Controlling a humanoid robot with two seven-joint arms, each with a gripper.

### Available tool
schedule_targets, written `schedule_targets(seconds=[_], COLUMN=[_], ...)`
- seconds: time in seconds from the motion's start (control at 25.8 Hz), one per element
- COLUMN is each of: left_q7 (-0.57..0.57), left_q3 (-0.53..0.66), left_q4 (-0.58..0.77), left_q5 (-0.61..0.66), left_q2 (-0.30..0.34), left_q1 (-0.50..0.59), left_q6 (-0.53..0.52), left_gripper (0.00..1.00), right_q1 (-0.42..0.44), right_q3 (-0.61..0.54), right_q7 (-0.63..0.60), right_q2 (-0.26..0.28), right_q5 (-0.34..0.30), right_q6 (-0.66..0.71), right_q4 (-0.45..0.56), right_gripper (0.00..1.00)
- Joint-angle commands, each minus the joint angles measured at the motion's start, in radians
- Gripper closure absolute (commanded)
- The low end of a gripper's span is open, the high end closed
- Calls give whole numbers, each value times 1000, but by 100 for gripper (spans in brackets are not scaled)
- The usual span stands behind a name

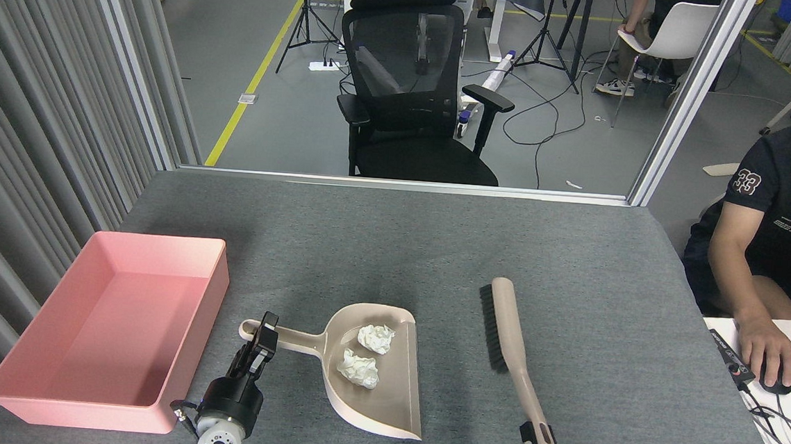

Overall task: Sweep and dump garbage into bin
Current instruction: 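Lift the dustpan with the left gripper and tip it over the pink bin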

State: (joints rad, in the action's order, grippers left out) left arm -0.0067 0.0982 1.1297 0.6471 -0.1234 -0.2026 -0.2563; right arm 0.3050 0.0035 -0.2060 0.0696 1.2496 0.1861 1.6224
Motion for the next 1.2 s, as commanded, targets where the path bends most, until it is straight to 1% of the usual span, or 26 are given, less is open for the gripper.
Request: schedule_targets(seconds=[0.0,0.04,0.12,0.23,0.35,0.43,0.5,0.58,0.7,0.81,0.85,0.97,1.05,1.09,1.16], left_q7=[-19,-30,-33,-50,-108,-134,-139,-138,-138,-141,-144,-171,-173,-177,-184], left_q3=[3,5,3,2,12,51,69,74,98,166,189,238,241,241,239], left_q4=[22,27,41,84,131,168,170,167,176,176,168,131,107,91,39], left_q5=[-61,-81,-110,-113,-127,-181,-231,-291,-342,-354,-369,-463,-500,-515,-523], left_q2=[2,-1,2,5,13,41,88,125,157,223,255,363,421,461,550], left_q1=[-5,-8,-26,-37,-52,-70,-93,-98,-98,-106,-113,-136,-146,-150,-150], left_q6=[14,20,38,74,121,149,189,206,227,227,218,218,216,209,143], left_gripper=[68,68,68,68,68,68,68,68,70,70,70,71,71,71,71], right_q1=[35,45,60,65,66,66,65,60,59,60,60,59,59,57,55], right_q3=[-180,-206,-217,-223,-224,-223,-223,-223,-220,-218,-218,-217,-215,-214,-212], right_q7=[4,2,2,-6,-13,-13,-13,-13,-13,-13,-15,-19,-19,-19,-19], right_q2=[25,29,35,65,68,70,72,72,70,68,68,68,67,67,61], right_q5=[-64,-62,-56,-45,-45,-45,-42,-41,-39,-39,-39,-41,-41,-41,-41], right_q6=[115,134,154,156,159,167,165,164,165,165,167,170,170,168,168], right_q4=[-12,-26,-53,-68,-68,-70,-72,-76,-76,-76,-76,-76,-76,-78,-81], right_gripper=[86,86,86,86,86,86,86,86,86,86,86,85,84,84,84])
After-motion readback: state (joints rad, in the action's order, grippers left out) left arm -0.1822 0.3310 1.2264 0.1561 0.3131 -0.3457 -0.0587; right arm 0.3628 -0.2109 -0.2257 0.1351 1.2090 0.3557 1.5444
